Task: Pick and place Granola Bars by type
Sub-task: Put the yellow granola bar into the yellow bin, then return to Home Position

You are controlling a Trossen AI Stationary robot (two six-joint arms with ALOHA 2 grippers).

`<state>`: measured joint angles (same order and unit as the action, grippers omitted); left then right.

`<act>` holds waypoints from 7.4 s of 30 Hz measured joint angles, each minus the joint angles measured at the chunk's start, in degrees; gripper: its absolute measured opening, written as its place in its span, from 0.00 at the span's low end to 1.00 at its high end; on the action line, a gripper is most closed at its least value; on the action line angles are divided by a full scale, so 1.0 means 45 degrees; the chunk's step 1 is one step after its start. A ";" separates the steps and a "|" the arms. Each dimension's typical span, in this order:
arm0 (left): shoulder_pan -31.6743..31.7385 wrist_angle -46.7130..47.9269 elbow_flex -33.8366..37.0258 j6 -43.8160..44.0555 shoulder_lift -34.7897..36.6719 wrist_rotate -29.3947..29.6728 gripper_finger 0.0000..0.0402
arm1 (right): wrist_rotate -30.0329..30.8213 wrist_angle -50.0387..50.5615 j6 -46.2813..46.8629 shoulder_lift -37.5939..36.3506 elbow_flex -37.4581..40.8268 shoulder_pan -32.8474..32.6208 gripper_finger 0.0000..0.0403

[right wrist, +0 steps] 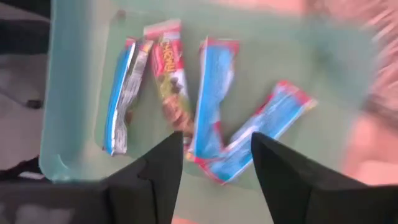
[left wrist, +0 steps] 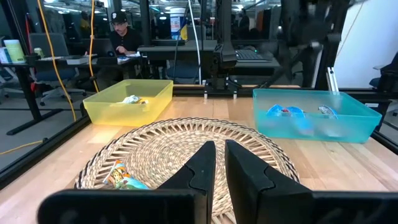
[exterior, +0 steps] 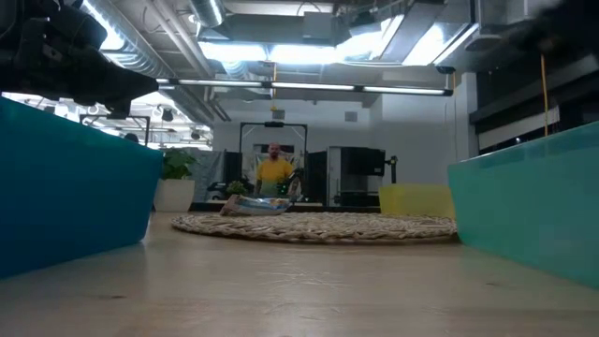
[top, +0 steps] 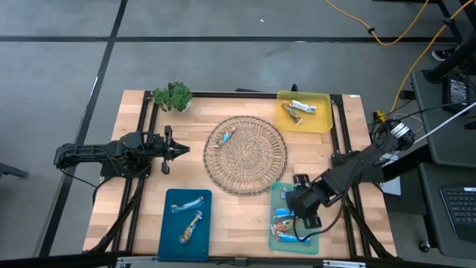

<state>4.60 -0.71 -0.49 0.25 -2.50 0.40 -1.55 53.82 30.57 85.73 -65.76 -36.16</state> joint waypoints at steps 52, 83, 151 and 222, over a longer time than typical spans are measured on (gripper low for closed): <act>0.0001 0.0000 0.0004 0.0000 -0.0004 0.0000 0.08 | -0.2689 -0.0792 -1.0480 0.7390 -1.0093 1.0507 0.69; 0.0005 0.0000 0.0001 0.0000 0.0000 -0.0004 0.08 | -0.3534 -0.3543 -1.1910 1.1105 -1.0079 1.1593 0.81; 0.0000 -0.0078 0.0005 0.0000 -0.0005 0.0005 0.08 | -0.1223 0.5040 -0.9293 0.5829 -0.7992 1.9775 0.04; 0.0002 -0.0175 0.0005 0.0000 -0.0024 0.0111 0.08 | -0.1397 -1.3983 -0.6926 -1.8671 1.4533 0.8324 0.26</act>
<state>4.61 -1.50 -0.47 0.25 -2.61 0.90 -7.84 -9.11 -0.60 1.72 -0.36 1.30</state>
